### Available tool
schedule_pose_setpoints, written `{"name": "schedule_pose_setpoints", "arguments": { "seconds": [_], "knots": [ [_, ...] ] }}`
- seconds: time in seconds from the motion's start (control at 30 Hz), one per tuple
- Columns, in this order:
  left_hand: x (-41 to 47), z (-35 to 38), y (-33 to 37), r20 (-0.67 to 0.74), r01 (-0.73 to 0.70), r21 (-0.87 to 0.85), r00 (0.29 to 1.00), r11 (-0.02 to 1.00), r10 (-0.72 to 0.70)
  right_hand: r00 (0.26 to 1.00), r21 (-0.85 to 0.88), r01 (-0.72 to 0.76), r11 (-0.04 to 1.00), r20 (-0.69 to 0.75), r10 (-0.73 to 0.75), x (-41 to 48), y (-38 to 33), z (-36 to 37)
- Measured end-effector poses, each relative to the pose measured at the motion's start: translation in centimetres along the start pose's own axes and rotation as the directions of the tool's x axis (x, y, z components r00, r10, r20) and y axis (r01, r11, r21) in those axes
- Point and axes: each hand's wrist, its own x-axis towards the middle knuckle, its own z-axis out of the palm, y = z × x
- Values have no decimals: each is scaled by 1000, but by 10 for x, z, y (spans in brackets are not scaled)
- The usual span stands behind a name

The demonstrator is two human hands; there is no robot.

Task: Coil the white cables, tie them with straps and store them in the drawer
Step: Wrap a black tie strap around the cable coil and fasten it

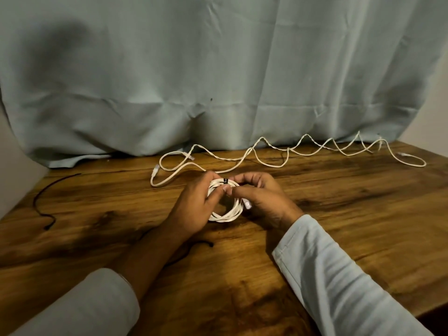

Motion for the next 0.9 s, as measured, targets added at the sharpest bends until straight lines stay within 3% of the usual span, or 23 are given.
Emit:
{"name": "schedule_pose_setpoints", "arguments": {
  "seconds": [0.33, 0.6, 0.9],
  "knots": [
    [0, 6, 2, -32, -29, 34, 999, 999, 30, 1000, -63, -15, 998, -24, 13, -2, -3, -2],
    [2, 6, 5, -34, -56, -94, 998, 994, 53, 998, -62, -21, 998, 50, 24, -2, 1, -1],
    [0, 7, 5, -1, 60, -209, 998, 976, -62, 996, -166, 84, 983, 27, -80, 4, 14, 3]
  ]
}}
